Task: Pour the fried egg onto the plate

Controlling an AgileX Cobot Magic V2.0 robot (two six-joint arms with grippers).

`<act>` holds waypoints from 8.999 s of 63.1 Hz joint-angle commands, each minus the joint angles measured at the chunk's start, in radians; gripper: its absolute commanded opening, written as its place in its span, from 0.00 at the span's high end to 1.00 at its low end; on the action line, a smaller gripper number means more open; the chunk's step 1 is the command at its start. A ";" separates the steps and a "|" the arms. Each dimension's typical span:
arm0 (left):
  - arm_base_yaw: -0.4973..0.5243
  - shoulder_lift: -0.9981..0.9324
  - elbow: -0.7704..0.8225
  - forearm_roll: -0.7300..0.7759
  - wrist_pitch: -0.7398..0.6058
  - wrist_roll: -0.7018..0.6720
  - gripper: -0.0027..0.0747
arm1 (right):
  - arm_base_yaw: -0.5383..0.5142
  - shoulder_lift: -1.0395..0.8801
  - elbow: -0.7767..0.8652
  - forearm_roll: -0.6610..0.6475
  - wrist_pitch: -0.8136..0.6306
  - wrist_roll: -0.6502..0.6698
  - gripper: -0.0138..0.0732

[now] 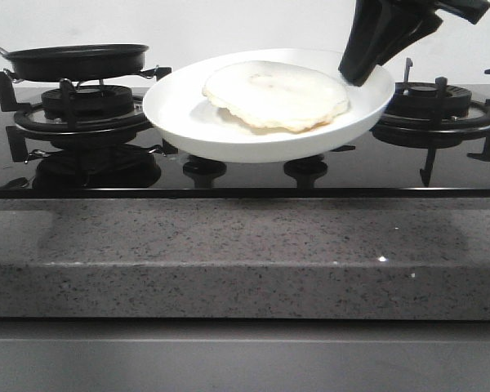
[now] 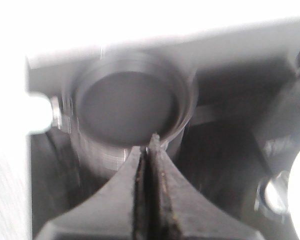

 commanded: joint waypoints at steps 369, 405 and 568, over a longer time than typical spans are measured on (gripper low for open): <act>-0.075 -1.008 0.908 0.031 -0.581 -0.014 0.99 | -0.122 -1.470 1.081 -0.100 -0.713 -0.087 0.92; -0.075 -1.008 0.937 0.155 -0.586 -0.050 0.99 | -0.122 -1.470 1.081 -0.100 -0.713 -0.087 0.92; 0.135 -1.236 1.324 0.245 -0.684 -0.322 0.99 | -0.254 -1.621 1.427 -0.341 -0.818 0.260 0.92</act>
